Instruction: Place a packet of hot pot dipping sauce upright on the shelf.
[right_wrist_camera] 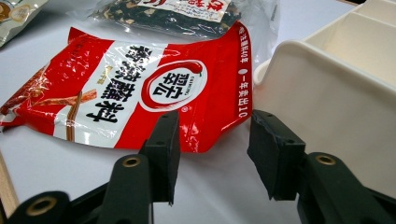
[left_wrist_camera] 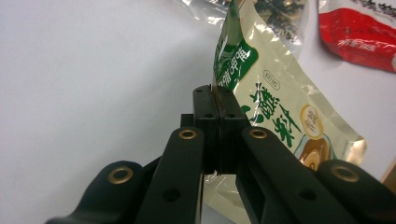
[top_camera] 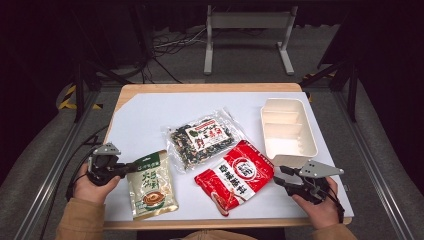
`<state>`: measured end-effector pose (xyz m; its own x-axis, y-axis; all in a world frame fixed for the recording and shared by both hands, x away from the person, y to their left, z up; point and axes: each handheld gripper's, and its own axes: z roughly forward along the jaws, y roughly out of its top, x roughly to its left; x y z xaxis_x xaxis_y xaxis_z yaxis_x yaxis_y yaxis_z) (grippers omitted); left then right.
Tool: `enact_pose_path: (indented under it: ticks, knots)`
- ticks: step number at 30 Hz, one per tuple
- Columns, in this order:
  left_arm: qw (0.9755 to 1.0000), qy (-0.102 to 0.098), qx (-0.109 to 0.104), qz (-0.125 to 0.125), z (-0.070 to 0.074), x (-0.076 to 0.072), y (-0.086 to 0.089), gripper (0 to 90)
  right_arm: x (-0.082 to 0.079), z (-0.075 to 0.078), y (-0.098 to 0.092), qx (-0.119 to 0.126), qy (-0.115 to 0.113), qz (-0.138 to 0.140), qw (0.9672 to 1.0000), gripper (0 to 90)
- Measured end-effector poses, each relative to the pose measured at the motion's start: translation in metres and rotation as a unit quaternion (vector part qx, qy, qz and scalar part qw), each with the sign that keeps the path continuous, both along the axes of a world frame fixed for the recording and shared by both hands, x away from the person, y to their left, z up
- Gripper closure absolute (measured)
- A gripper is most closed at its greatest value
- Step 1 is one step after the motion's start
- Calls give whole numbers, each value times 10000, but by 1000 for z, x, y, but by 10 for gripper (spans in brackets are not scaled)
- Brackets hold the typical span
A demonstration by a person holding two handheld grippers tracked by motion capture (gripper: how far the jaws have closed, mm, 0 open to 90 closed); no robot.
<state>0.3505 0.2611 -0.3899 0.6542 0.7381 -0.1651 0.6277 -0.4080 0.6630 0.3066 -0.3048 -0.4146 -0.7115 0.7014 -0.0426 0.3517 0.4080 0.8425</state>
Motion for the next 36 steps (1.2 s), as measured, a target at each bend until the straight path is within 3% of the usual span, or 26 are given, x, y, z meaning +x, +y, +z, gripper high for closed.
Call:
enact_pose_path:
  ticks: [3, 5, 11, 14, 18, 22, 27, 30, 36]
  knots:
    - [9999, -103, 55, -55, 7, -6, -2, 896, 0, 0, 0, -4, -7, -34, 10000, 523]
    - [9994, -296, 129, -152, 17, -14, -6, 896, 0, 0, 0, -2, -12, -46, 10000, 523]
    - [9975, -587, 103, -369, 36, -28, -11, 897, 1, -1, 0, -29, 27, -64, 10000, 519]
    - [9974, -600, 10, -400, 40, -33, -11, 897, 1, -1, 0, -21, 35, -71, 10000, 519]
    - [9967, -658, 84, -464, 46, -37, -13, 897, 1, -1, -1, -16, 38, -76, 10000, 519]
    - [9958, -703, 15, -581, 53, -42, -17, 897, 2, -1, 0, -15, 104, -47, 9999, 547]
    - [9937, -766, -101, -815, 64, -48, -21, 897, 0, 0, 2, -31, 145, 53, 9999, 583]
    - [9922, -807, -35, -954, 68, -52, -26, 898, 1, 1, 2, 49, 276, 174, 9995, 595]
    - [9891, -878, -115, -1177, 76, -58, -30, 897, 1, 2, 3, 34, 268, 238, 9994, 604]
